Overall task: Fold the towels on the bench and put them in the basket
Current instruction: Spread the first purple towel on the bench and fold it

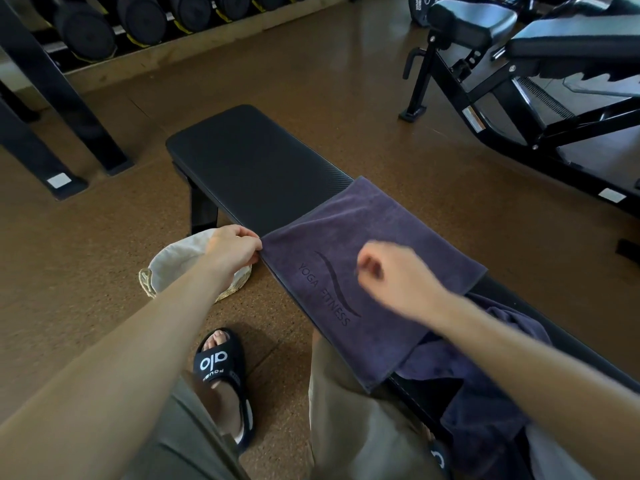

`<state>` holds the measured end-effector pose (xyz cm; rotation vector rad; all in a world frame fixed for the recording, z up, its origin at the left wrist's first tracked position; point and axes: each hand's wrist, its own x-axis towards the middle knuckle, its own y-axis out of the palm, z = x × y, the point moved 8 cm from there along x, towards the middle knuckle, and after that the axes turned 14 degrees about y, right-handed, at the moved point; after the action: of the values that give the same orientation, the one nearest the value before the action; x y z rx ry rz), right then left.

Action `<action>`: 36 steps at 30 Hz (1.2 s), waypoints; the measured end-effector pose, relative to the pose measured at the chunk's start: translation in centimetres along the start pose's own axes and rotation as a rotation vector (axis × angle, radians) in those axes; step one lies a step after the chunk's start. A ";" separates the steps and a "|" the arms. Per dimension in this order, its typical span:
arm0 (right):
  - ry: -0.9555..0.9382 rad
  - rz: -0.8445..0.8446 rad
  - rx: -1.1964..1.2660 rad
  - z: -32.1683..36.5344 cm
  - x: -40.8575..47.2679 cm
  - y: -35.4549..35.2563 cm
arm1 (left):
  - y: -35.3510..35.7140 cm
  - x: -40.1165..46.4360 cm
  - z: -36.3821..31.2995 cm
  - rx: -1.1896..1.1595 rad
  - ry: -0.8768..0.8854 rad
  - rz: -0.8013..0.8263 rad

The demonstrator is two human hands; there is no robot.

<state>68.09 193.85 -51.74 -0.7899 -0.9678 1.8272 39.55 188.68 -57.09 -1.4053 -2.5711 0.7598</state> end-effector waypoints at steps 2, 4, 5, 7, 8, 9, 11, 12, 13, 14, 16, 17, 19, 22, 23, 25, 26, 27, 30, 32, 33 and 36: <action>0.096 -0.020 0.063 -1.1 5.7 -1.3 | 0.0 0.1 0.0 0.013 0.009 0.003; 0.131 -0.014 0.035 -1.5 10.6 -1.9 | 0.0 0.3 0.1 0.021 0.013 0.003; 0.126 -0.012 -0.009 -1.3 12.6 -2.0 | 0.0 0.5 0.3 0.025 0.012 0.003; 0.115 0.015 -0.097 -1.0 16.1 -1.9 | -0.2 0.8 0.5 0.043 0.013 0.006; 0.104 0.042 -0.129 -0.9 17.5 -1.6 | -0.3 1.0 0.6 0.050 0.017 0.005; 0.095 0.080 -0.156 -0.8 18.7 -1.2 | -0.4 1.3 0.7 0.055 0.021 0.001; 0.090 0.171 -0.186 -1.0 20.7 -0.5 | -0.6 1.7 0.7 0.065 0.030 -0.004; 0.090 0.222 -0.197 -1.2 21.5 -0.2 | -0.6 1.9 0.7 0.070 0.034 -0.004; 0.095 0.273 -0.207 -1.5 22.1 0.1 | -0.7 2.1 0.8 0.074 0.036 -0.004; 0.103 0.314 -0.216 -1.7 22.8 0.3 | -0.7 2.2 0.9 0.074 0.036 -0.004; 0.108 0.349 -0.240 -2.0 23.8 0.1 | -0.7 2.4 0.9 0.079 0.038 0.002; 0.103 0.347 -0.256 -1.9 24.2 -0.1 | -0.8 2.6 1.0 0.085 0.040 0.003; 0.092 0.331 -0.272 -1.8 24.7 -0.6 | -1.0 2.8 0.9 0.104 0.043 0.002; 0.102 0.304 -0.219 -2.2 25.2 -1.1 | -1.1 3.0 0.7 0.124 0.048 0.003; 0.113 0.297 -0.196 -2.4 25.3 -1.1 | -1.1 3.0 0.6 0.132 0.052 0.005; 0.134 0.281 -0.144 -2.9 25.4 -1.0 | -1.1 3.0 0.3 0.159 0.060 0.008; 0.141 0.264 -0.120 -3.0 25.5 -0.9 | -1.1 3.0 0.1 0.175 0.066 0.009; 0.147 0.243 -0.094 -3.1 25.5 -0.9 | -1.1 2.9 -0.1 0.195 0.073 0.010; 0.169 0.171 -0.008 -3.3 25.5 -1.0 | -1.1 3.0 -0.6 0.250 0.112 0.006; 0.146 0.137 -0.015 -3.1 25.5 -1.0 | -1.1 3.1 -1.0 0.285 0.148 -0.003; 0.126 0.128 -0.028 -2.9 25.5 -1.0 | -1.1 3.2 -1.2 0.299 0.163 -0.008; 0.090 0.103 -0.046 -2.0 25.5 -1.4 | -1.3 3.4 -1.7 0.290 0.190 -0.038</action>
<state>60.28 218.03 -54.62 -0.9578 -0.9291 1.8453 37.20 191.50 -55.45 -1.2689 -2.2332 0.9028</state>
